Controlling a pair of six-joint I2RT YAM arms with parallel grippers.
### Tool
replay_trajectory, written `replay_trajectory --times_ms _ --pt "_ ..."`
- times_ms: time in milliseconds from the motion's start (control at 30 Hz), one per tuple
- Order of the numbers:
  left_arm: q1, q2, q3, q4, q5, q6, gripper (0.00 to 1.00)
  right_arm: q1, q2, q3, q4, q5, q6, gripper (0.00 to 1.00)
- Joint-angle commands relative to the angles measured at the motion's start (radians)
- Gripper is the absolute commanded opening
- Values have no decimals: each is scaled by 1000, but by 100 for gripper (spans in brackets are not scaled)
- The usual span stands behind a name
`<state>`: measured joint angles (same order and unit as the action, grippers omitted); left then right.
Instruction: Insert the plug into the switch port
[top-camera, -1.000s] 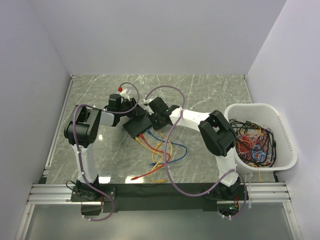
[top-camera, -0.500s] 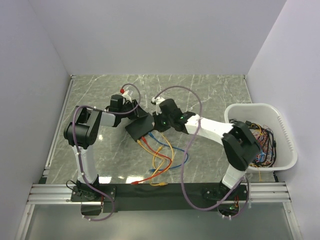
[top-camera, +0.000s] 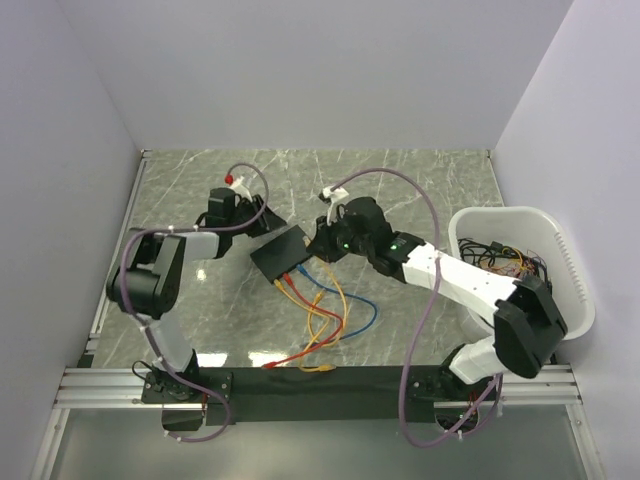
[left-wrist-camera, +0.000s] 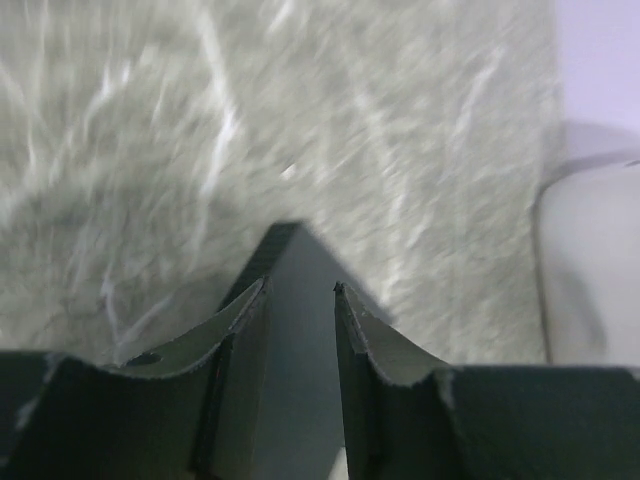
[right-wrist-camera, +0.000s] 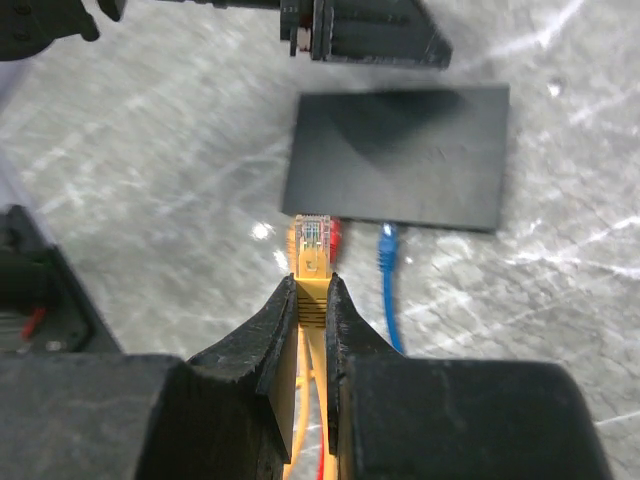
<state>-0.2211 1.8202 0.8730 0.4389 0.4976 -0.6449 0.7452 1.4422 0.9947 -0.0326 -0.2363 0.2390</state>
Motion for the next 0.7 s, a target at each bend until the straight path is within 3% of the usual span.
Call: replay_trajectory --times_ms 0,200,667 --pt "23 -168 18 44 -33 -35 37 -6 -118 57 51 -22 16 0" --pt "28 -320 67 12 -86 -82 37 -7 -239 255 -90 123 -75 0" --pt "0 -415 115 -78 -120 -121 36 -6 -566 338 -208 207 -138 0"
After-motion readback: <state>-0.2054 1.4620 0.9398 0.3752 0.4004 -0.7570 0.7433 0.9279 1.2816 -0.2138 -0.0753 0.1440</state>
